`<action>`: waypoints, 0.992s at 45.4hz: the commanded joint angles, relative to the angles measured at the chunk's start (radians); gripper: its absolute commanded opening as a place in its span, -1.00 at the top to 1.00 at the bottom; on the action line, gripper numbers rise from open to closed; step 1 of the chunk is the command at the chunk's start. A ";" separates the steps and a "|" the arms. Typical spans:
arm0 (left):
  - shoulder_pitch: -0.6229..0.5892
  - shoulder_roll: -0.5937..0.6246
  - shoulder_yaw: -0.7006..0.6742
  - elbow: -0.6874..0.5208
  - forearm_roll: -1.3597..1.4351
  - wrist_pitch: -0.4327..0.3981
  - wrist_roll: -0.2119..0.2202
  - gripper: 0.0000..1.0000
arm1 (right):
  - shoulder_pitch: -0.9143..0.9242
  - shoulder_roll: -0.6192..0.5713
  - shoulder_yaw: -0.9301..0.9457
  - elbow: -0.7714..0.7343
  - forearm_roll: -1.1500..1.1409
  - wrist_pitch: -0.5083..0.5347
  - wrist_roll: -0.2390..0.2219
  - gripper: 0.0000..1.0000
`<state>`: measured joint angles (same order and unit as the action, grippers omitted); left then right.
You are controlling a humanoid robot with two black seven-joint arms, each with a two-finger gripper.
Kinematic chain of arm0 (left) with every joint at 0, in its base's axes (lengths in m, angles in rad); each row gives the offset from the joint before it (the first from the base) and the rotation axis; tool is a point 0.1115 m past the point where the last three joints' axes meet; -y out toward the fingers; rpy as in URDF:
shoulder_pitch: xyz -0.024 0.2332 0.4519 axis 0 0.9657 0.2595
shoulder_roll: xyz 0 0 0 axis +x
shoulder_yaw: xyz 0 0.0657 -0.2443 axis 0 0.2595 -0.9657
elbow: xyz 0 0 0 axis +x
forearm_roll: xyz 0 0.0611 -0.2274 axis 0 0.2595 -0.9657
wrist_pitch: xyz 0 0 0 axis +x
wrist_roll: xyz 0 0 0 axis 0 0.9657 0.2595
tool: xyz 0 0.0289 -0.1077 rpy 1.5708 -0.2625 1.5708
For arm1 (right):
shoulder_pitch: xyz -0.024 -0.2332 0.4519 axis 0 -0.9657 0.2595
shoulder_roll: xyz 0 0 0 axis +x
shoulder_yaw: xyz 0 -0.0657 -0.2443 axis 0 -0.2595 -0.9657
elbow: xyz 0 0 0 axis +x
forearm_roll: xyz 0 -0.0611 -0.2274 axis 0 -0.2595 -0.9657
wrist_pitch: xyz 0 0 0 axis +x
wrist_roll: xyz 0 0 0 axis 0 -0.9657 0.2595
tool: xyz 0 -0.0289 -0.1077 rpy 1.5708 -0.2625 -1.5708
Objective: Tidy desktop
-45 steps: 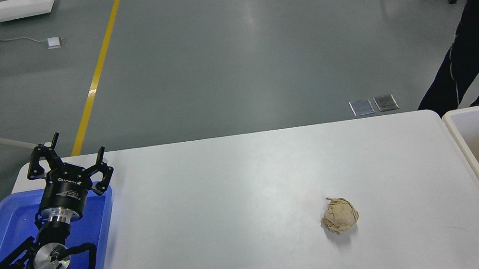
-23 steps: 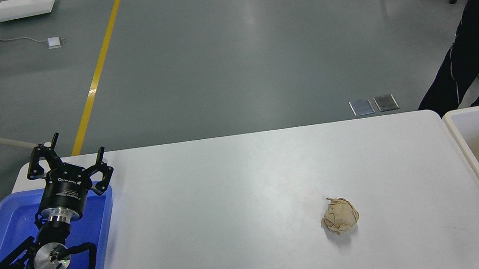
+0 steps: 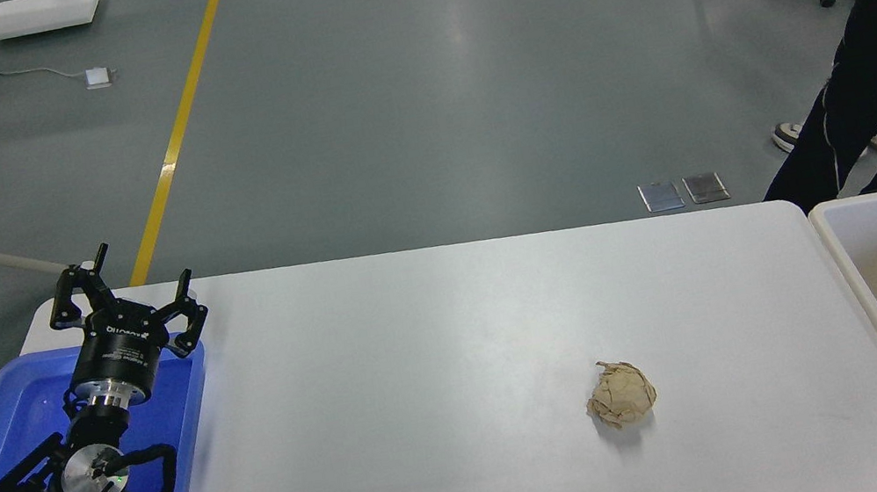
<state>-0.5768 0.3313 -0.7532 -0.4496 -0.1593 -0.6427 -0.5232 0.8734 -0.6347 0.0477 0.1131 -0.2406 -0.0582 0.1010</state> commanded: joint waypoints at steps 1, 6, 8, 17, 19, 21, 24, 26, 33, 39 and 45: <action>0.000 0.000 0.000 0.000 0.000 0.000 0.000 -1.00 | 0.127 -0.019 0.173 0.004 0.000 0.006 0.000 -0.99; 0.000 0.000 0.000 0.000 0.000 0.000 0.000 -1.00 | 0.177 -0.033 0.265 0.030 0.000 0.011 -0.004 -0.99; 0.000 0.000 0.000 0.000 0.000 0.000 0.000 -1.00 | 0.180 -0.034 0.313 0.052 0.001 0.012 -0.004 -0.99; 0.000 0.000 0.000 0.000 0.000 0.000 0.000 -1.00 | 0.179 -0.083 0.437 0.256 -0.002 0.011 0.003 -0.99; 0.000 0.000 0.000 0.000 0.000 0.000 0.000 -1.00 | 0.179 -0.089 0.461 0.289 -0.002 0.011 0.003 -0.99; 0.000 0.000 0.000 0.000 0.000 0.000 -0.001 -1.00 | 0.177 -0.086 0.507 0.318 -0.002 0.011 0.003 -0.99; 0.000 0.000 0.000 0.000 0.000 0.000 0.000 -1.00 | 0.148 -0.070 0.631 0.370 -0.002 0.011 0.005 -1.00; 0.000 0.000 0.000 0.000 0.000 0.000 0.000 -1.00 | 0.124 -0.063 0.682 0.392 -0.002 0.011 0.005 -1.00; 0.000 0.000 0.000 0.000 0.000 0.000 0.000 -1.00 | 0.076 -0.062 0.741 0.485 -0.008 0.011 0.016 -1.00; 0.000 0.000 0.000 0.000 0.000 0.000 0.000 -1.00 | 0.046 -0.060 0.748 0.528 -0.017 0.012 0.124 -1.00; 0.000 0.000 0.000 0.000 0.000 0.000 0.000 -1.00 | 0.007 -0.036 0.750 0.551 -0.019 0.037 0.243 -1.00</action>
<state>-0.5767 0.3313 -0.7532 -0.4494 -0.1595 -0.6427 -0.5232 0.9429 -0.6951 0.7468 0.5823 -0.2519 -0.0456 0.1915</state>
